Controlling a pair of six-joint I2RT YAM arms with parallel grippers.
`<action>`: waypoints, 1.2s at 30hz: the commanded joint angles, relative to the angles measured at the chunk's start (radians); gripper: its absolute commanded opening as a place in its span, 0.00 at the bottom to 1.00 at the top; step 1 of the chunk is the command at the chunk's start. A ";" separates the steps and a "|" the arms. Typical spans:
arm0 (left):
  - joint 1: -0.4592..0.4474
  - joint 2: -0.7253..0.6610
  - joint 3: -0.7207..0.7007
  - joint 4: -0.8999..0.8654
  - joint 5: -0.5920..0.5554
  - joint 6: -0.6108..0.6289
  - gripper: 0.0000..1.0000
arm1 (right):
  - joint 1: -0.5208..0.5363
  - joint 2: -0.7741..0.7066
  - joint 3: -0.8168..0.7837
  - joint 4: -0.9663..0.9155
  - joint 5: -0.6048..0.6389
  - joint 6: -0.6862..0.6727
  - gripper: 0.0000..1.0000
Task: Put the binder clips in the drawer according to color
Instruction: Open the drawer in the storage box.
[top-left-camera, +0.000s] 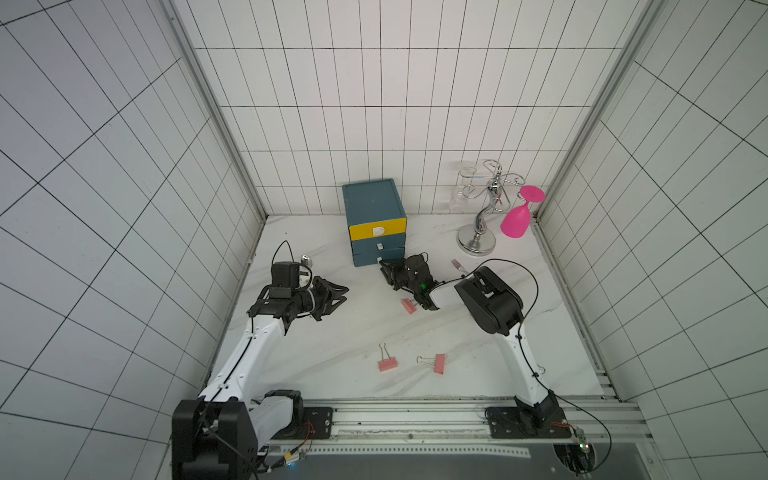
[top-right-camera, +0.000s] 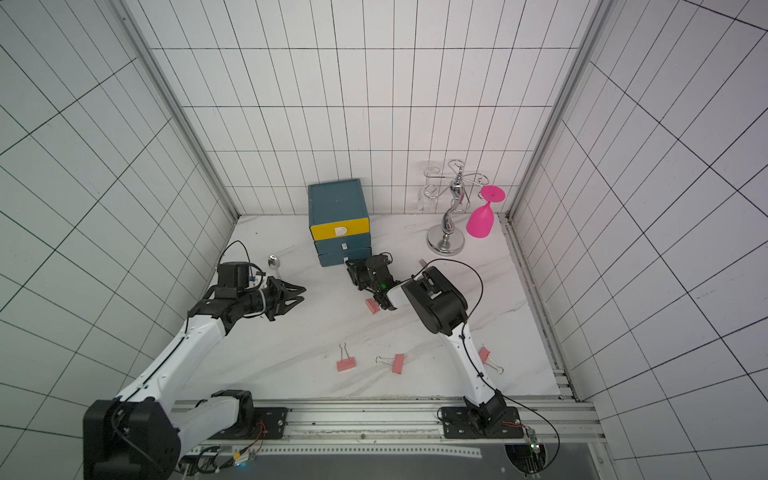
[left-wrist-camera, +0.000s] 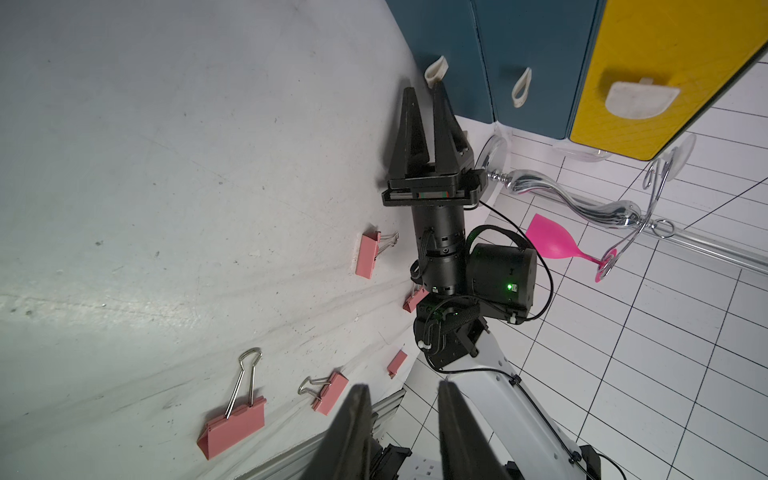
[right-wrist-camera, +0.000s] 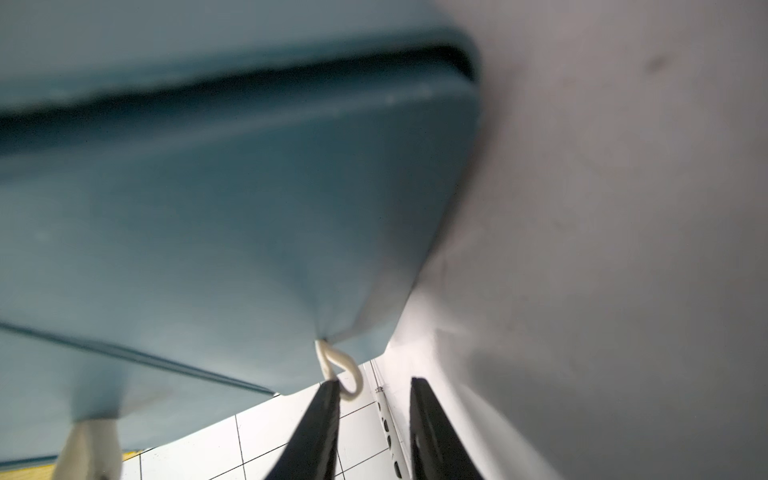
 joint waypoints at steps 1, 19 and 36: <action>0.002 -0.012 -0.007 -0.002 -0.007 0.013 0.31 | 0.004 0.034 0.036 0.048 0.021 0.007 0.32; 0.001 -0.001 -0.007 0.007 -0.008 0.009 0.31 | -0.001 0.055 0.049 0.076 0.009 0.021 0.07; 0.001 -0.034 -0.011 0.003 -0.034 -0.002 0.32 | 0.036 -0.125 -0.229 0.164 -0.035 0.031 0.00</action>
